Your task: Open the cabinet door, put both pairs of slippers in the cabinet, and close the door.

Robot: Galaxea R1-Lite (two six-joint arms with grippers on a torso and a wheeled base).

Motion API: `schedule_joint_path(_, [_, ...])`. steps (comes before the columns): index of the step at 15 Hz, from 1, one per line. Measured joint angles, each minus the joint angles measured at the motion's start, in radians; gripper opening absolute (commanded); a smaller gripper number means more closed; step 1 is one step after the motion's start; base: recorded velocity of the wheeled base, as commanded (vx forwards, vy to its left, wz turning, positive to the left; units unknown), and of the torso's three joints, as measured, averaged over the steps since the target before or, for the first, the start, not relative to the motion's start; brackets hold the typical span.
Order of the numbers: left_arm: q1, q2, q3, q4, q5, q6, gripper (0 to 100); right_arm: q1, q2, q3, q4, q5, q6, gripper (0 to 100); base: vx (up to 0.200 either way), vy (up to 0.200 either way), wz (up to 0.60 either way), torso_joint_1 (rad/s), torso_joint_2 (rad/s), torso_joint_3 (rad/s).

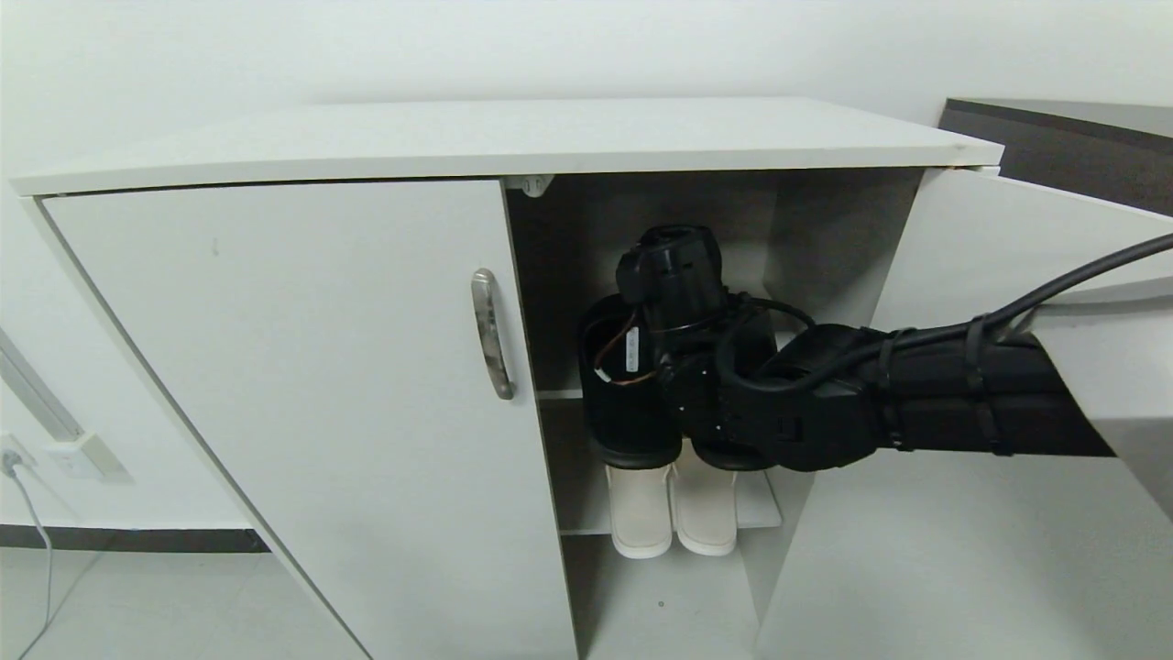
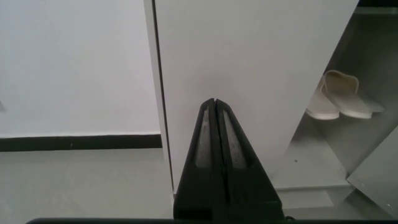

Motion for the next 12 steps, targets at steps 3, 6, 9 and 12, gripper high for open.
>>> schedule_joint_path(3, [0.000, 0.000, 0.000, 0.000, 0.000, 0.000, 0, -0.020, 0.044, -0.083, 0.033, 0.001, -0.030, 0, 0.000, 0.000, 0.00, 0.000, 0.00, 0.000])
schedule_joint_path(6, [0.000, 0.000, 0.000, 0.000, 0.000, 0.000, 0, -0.037, 0.074, -0.176, 0.099, 0.014, -0.036, 0, 0.000, 0.000, 0.00, 0.000, 0.00, 0.000])
schedule_joint_path(9, [0.000, 0.000, 0.000, 0.000, 0.000, 0.000, 0, -0.054, 0.106, -0.255, 0.133, 0.020, -0.036, 0, 0.000, 0.000, 0.00, 0.000, 0.00, 0.000])
schedule_joint_path(12, [0.000, 0.000, 0.000, 0.000, 0.000, 0.000, 0, -0.060, 0.130, -0.292, 0.133, 0.020, -0.035, 0, 0.000, 0.000, 0.00, 0.000, 0.00, 0.000])
